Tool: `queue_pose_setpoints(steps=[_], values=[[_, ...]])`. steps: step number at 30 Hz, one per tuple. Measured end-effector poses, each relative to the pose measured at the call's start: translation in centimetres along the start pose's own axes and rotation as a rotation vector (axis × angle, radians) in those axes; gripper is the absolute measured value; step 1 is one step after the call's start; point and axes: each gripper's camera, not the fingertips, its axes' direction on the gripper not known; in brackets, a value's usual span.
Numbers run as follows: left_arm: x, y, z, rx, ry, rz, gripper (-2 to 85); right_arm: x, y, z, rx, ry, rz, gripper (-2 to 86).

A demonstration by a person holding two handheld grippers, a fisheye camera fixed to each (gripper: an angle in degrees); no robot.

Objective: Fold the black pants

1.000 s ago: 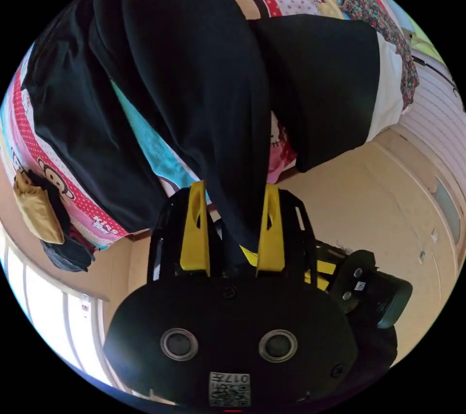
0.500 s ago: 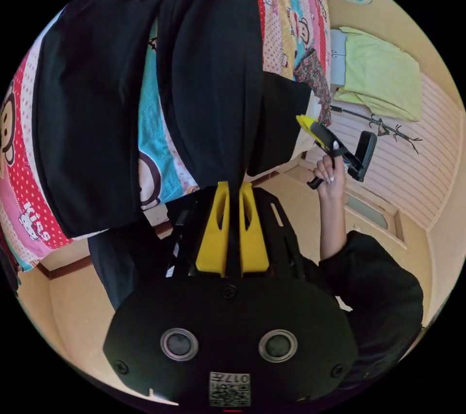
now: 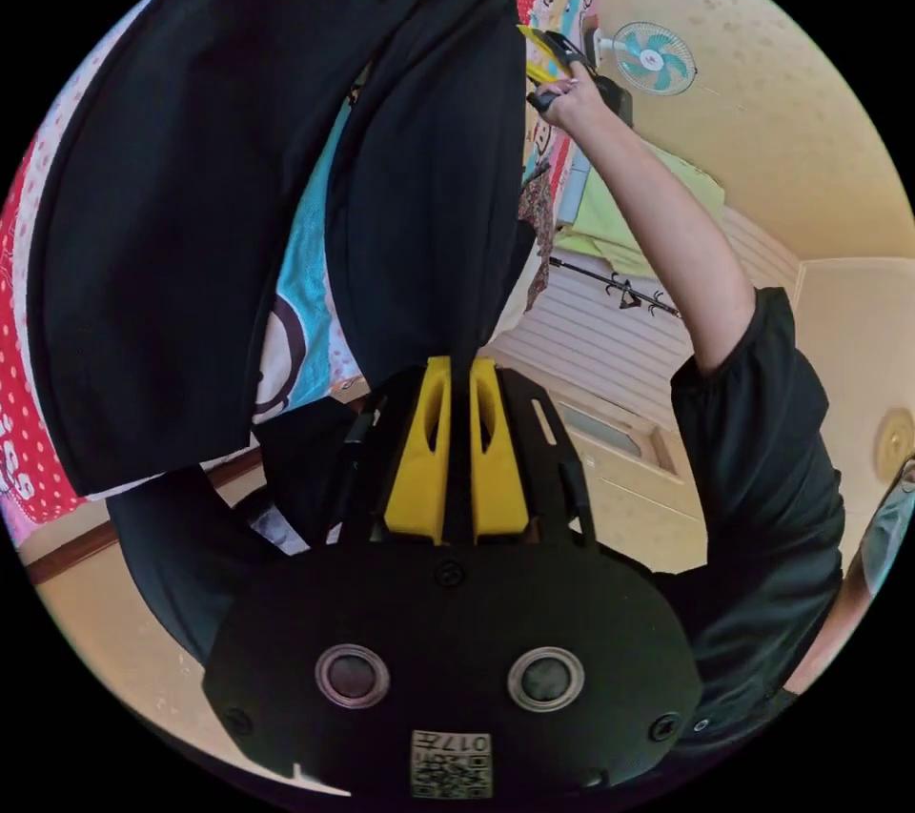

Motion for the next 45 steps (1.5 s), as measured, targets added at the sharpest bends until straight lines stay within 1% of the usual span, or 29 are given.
queue_pose_setpoints(steps=[1, 2, 3, 4, 6, 8, 9, 10, 11, 13, 14, 16, 18, 20, 22, 24, 26, 29, 31, 33, 34, 35, 36, 37, 38, 40, 41, 43, 45], values=[[-0.8, 0.2, -0.8, 0.016, 0.05, -0.022, 1.5, -0.7, 0.4, 0.3, 0.061, -0.007, -0.001, 5.1], [-2.3, 0.7, -2.2, 0.053, 0.167, -0.06, 1.5, -1.2, 0.5, 0.5, 0.089, -0.021, 0.002, 4.2], [-3.8, 1.5, -3.7, 0.1, 0.299, -0.078, 1.6, -2.4, 0.5, 1.1, 0.103, -0.078, 0.0, 3.5], [-4.6, 2.0, -4.4, 0.128, 0.371, -0.081, 1.7, -4.0, 0.2, 1.9, 0.085, -0.16, -0.029, 3.0], [-7.6, 4.5, -7.1, 0.267, 0.649, -0.096, 2.0, -7.3, 0.1, 2.9, 0.079, -0.247, -0.109, 2.4], [-9.6, 6.6, -8.9, 0.382, 0.799, -0.124, 2.5, -11.8, 0.3, 4.7, 0.056, -0.274, -0.207, 2.0], [-10.5, 7.8, -10.0, 0.437, 0.846, -0.143, 2.8, -15.0, 0.6, 6.5, 0.019, -0.269, -0.27, 1.9], [-10.7, 8.3, -10.6, 0.458, 0.852, -0.15, 2.9, -18.1, 1.2, 8.7, -0.016, -0.263, -0.336, 1.8], [-11.0, 9.1, -11.7, 0.485, 0.837, -0.159, 3.0, -19.5, 1.5, 9.9, -0.033, -0.257, -0.364, 1.8], [-11.0, 10.0, -13.2, 0.519, 0.78, -0.163, 3.0, -24.0, 2.9, 15.0, -0.114, -0.275, -0.412, 2.0], [-11.1, 10.5, -14.1, 0.537, 0.748, -0.172, 3.1, -24.7, 3.2, 16.3, -0.137, -0.285, -0.413, 2.0], [-11.8, 11.4, -15.0, 0.563, 0.717, -0.205, 3.2, -26.4, 4.3, 21.7, -0.276, -0.266, -0.404, 2.4], [-13.4, 12.6, -15.8, 0.576, 0.623, -0.296, 3.3, -26.5, 5.1, 23.5, -0.338, -0.264, -0.411, 2.6], [-14.4, 13.4, -16.2, 0.565, 0.526, -0.36, 3.5, -26.1, 6.2, 22.9, -0.324, -0.305, -0.428, 2.9], [-14.7, 13.5, -16.7, 0.551, 0.47, -0.361, 3.5, -25.0, 8.6, 20.5, -0.333, -0.326, -0.507, 3.2], [-14.2, 13.2, -16.9, 0.535, 0.436, -0.355, 3.6, -22.9, 11.2, 18.4, -0.363, -0.276, -0.571, 3.6], [-13.7, 12.7, -16.8, 0.512, 0.399, -0.367, 3.8, -19.8, 14.4, 16.3, -0.384, -0.205, -0.585, 4.2], [-13.3, 11.8, -16.7, 0.459, 0.294, -0.401, 5.4, -13.9, 20.4, 15.1, -0.549, -0.126, -0.562, 5.9], [-12.7, 11.4, -17.1, 0.44, 0.182, -0.396, 7.3, -9.7, 25.6, 15.6, -0.675, -0.072, -0.491, 7.9], [-11.5, 11.1, -18.1, 0.433, 0.023, -0.357, 10.4, -7.4, 28.7, 16.0, -0.718, -0.037, -0.417, 9.2], [-11.1, 11.0, -18.3, 0.425, -0.012, -0.339, 10.7, -6.4, 30.4, 16.3, -0.736, -0.067, -0.375, 10.1], [-10.3, 10.6, -18.4, 0.401, -0.086, -0.302, 11.3, -6.1, 31.0, 16.6, -0.746, -0.092, -0.353, 10.2], [-9.6, 10.0, -18.3, 0.368, -0.158, -0.264, 11.3, -5.7, 32.3, 17.6, -0.778, -0.16, -0.311, 10.4], [-9.4, 9.6, -18.1, 0.349, -0.186, -0.25, 11.3, -5.6, 33.4, 18.8, -0.813, -0.226, -0.283, 10.0], [-9.2, 8.7, -17.3, 0.301, -0.225, -0.232, 11.0, -5.6, 33.8, 19.3, -0.825, -0.238, -0.272, 9.8], [-9.3, 7.4, -16.0, 0.24, -0.24, -0.232, 9.5, -5.7, 34.5, 20.3, -0.82, -0.206, -0.214, 6.1], [-9.2, 7.0, -15.1, 0.211, -0.233, -0.24, 8.1, -5.9, 34.5, 20.3, -0.827, -0.214, -0.21, 5.2], [-8.0, 7.1, -14.1, 0.191, -0.255, -0.188, 5.7, -6.7, 34.2, 18.9, -0.837, -0.262, -0.268, 3.5], [-5.0, 8.5, -12.3, 0.195, -0.317, -0.047, 3.3, -7.3, 34.0, 16.6, -0.83, -0.278, -0.337, 3.1]])
